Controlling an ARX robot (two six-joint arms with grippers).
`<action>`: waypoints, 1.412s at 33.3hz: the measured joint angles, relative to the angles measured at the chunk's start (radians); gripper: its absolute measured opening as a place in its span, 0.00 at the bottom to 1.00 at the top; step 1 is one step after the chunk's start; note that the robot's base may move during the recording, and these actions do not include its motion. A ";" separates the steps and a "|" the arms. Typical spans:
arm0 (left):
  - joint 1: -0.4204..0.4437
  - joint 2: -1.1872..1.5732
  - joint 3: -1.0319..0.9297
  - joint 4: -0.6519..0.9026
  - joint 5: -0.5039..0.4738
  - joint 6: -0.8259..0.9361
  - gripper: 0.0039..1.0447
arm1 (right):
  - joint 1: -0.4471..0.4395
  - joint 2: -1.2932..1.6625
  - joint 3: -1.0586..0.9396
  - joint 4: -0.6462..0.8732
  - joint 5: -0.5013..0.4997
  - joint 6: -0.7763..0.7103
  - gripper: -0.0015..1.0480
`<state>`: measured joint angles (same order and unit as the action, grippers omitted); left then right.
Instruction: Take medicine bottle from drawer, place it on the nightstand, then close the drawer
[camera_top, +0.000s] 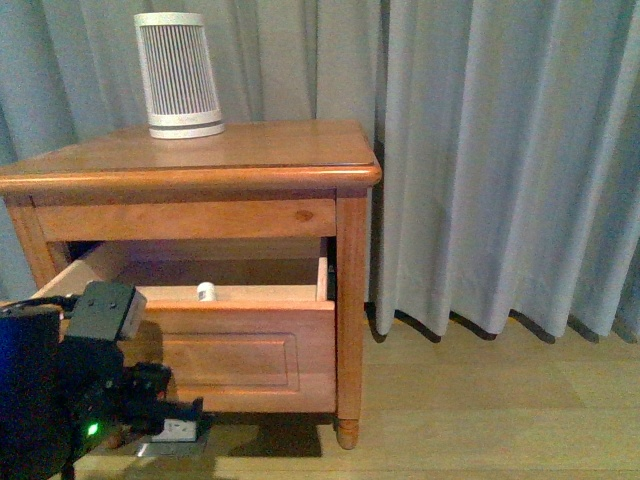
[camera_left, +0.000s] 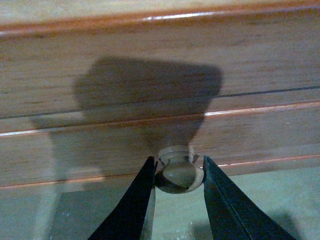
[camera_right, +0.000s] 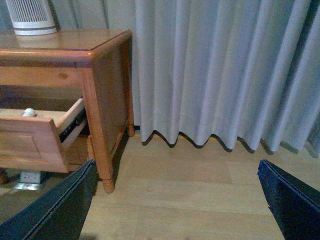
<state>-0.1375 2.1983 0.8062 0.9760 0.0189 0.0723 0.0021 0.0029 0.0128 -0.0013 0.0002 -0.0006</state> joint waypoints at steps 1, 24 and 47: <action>-0.002 -0.019 -0.037 0.004 0.000 0.009 0.23 | 0.000 0.000 0.000 0.000 0.000 0.000 0.93; -0.030 -0.342 -0.299 -0.254 0.033 0.063 0.93 | 0.000 0.000 0.000 0.000 0.000 0.000 0.93; 0.146 -1.333 -0.206 -0.685 0.136 -0.051 0.94 | 0.000 0.000 0.000 0.000 0.000 0.000 0.93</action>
<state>0.0090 0.8650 0.6003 0.2909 0.1547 0.0212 0.0021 0.0029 0.0128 -0.0013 0.0002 -0.0006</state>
